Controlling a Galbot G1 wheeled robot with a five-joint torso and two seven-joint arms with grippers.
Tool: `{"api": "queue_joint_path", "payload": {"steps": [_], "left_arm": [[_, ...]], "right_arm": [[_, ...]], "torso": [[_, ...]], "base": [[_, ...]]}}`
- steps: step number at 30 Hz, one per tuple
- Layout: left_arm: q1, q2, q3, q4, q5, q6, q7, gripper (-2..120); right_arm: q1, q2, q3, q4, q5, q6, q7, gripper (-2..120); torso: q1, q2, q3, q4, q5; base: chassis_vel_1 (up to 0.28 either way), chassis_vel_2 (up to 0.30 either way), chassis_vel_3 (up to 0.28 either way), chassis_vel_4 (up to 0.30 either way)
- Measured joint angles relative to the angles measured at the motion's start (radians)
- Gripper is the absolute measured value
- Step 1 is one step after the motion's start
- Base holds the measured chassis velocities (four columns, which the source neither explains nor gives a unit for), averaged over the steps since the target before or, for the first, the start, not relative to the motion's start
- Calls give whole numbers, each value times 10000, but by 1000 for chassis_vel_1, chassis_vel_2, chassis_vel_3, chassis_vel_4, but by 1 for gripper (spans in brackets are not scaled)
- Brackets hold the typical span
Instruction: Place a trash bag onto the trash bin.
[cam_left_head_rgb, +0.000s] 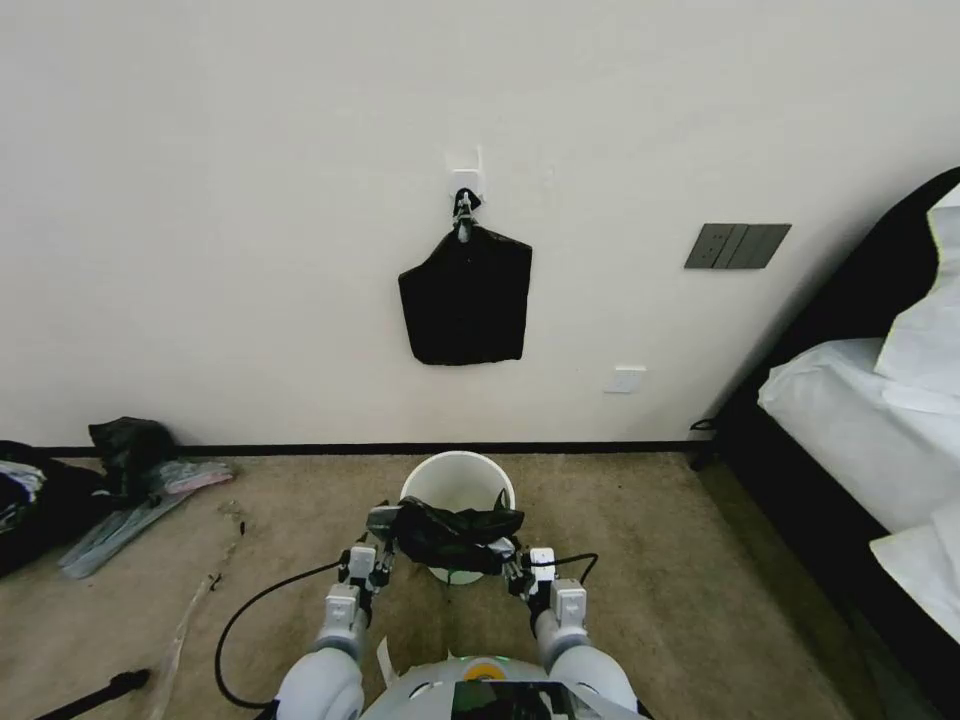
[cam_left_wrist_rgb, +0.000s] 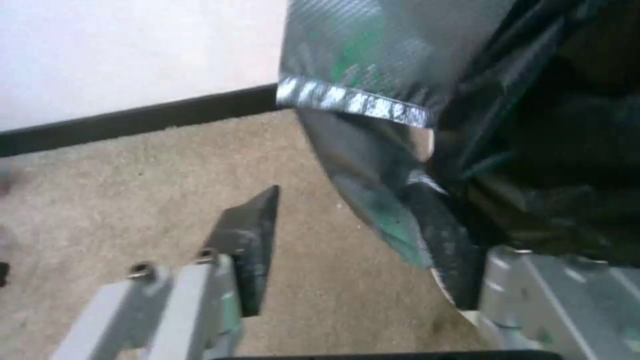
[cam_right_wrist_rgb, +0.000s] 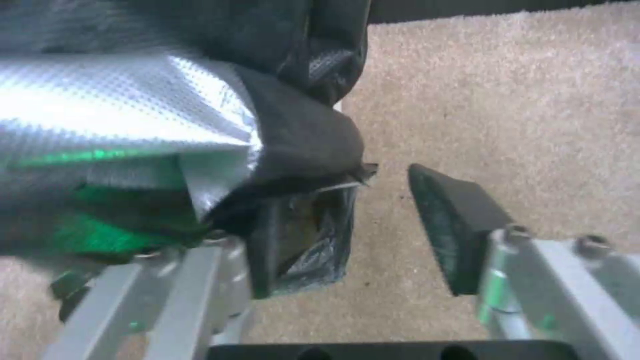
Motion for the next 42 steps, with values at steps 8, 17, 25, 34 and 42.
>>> {"api": "queue_joint_path", "payload": {"steps": [8, 17, 25, 34, 42], "left_arm": [[883, 442, -875, -772, 167, -40, 600, 86], [1718, 818, -1554, -989, 203, -1289, 1327, 100], [1835, 709, -2056, -1265, 52, -3270, 2810, 100], [2032, -400, -2885, -2092, 836, -3750, 2923, 100], [2243, -1533, -3932, -2503, 1626, -3427, 2447, 100]], "right_arm": [[-706, -588, -36, 733, -516, 75, -412, 85], [-1234, -1471, 143, 1344, -1118, 999, -1367, 100], [-1348, -2036, 950, 1917, -1223, 4170, -3477, 100], [1066, -2645, 2978, 2614, 2226, 1415, -4053, 100], [4347, -3268, 3195, 1190, 4906, -2475, -4520, 100]], "torso": [[-1, 0, 0, 0, 1], [-1, 0, 0, -1, 2], [0, 0, 0, -2, 1], [0, 0, 0, 2, 3], [0, 0, 1, -1, 1]], "base": [[0, 0, 0, 0], [0, 0, 0, 0], [0, 0, 0, 0], [0, 0, 0, 0], [0, 0, 0, 0]]}}
